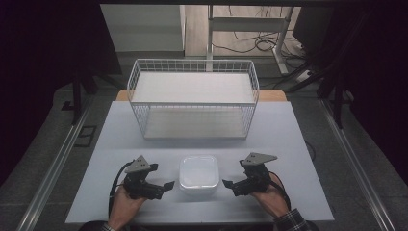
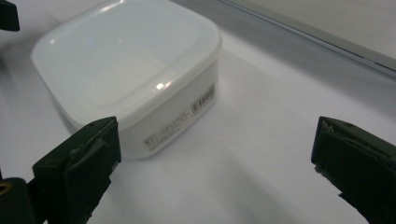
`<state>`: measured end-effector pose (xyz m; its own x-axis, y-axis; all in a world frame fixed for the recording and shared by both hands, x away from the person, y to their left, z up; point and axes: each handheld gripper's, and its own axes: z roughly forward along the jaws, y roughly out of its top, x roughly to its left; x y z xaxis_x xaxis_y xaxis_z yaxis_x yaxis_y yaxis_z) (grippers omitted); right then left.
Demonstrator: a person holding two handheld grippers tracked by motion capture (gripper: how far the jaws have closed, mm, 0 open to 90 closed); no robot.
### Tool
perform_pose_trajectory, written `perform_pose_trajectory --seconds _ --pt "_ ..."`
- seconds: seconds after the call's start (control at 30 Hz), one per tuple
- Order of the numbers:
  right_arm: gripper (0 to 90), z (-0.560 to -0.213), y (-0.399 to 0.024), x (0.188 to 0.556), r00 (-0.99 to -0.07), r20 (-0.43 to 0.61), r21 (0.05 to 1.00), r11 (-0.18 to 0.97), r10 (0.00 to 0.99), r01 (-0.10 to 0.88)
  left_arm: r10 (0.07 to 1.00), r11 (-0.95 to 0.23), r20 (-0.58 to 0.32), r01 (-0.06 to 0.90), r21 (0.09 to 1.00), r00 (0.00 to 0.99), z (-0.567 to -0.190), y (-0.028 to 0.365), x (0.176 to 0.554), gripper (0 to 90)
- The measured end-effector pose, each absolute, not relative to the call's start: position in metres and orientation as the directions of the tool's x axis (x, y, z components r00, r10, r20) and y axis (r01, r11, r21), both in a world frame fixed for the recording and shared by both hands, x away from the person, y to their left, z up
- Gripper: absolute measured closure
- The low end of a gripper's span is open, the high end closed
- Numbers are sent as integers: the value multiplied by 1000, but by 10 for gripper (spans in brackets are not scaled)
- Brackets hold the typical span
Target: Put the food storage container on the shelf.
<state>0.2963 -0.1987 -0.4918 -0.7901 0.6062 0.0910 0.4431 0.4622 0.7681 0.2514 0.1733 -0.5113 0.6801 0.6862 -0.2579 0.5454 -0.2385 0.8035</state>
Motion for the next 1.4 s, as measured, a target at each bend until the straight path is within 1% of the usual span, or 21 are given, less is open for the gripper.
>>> perform_pose_trajectory --seconds 0.03,0.23,0.33,0.57,0.7,0.87,0.93,0.97,1.03,1.1,1.13,1.17,1.2,1.27,1.33,1.4 --pt "12 -491 -198 296 -789 95 768 459 607 446 678 -225 -275 548 805 682 -510 172 252 34" --pt "0 -483 -190 296 -785 122 771 440 608 461 658 -217 -304 560 799 689 -503 165 258 52" --pt "0 -479 -186 296 -781 124 770 437 612 465 651 -228 -294 550 803 699 -499 158 261 66" --pt "0 -476 -174 297 -802 143 754 461 580 468 638 -262 -269 532 805 722 -494 143 272 111" --pt "23 -477 -166 298 -808 167 744 466 565 479 631 -272 -283 548 791 722 -498 135 280 130" --pt "70 -484 -162 301 -811 198 744 454 550 490 634 -308 -283 570 761 720 -508 128 283 132" --pt "87 -487 -161 304 -806 209 740 450 553 501 625 -284 -320 589 756 712 -511 131 284 134" --pt "98 -489 -160 305 -801 220 737 442 557 511 625 -284 -320 589 756 712 -511 131 284 135" --pt "108 -493 -159 309 -794 246 729 434 556 529 606 -259 -365 610 749 706 -515 133 285 148" --pt "129 -497 -158 312 -783 284 716 421 553 556 583 -245 -402 624 742 706 -516 134 285 208" --pt "142 -498 -158 314 -779 309 709 413 546 571 585 -242 -407 630 738 701 -516 134 284 221" --pt "166 -498 -158 315 -778 323 704 412 539 578 585 -242 -407 630 738 701 -516 134 284 230" --pt "178 -499 -158 316 -778 352 694 412 520 590 584 -245 -409 632 735 702 -515 134 283 265" --pt "207 -498 -159 315 -771 357 679 420 528 602 594 -255 -396 631 732 700 -509 136 277 336" --pt "287 -494 -161 313 -757 368 663 418 540 621 602 -240 -406 641 729 687 -508 138 272 404" --pt "421 -488 -166 310 -733 383 651 399 562 646 609 -224 -410 643 732 679 -505 141 267 495"
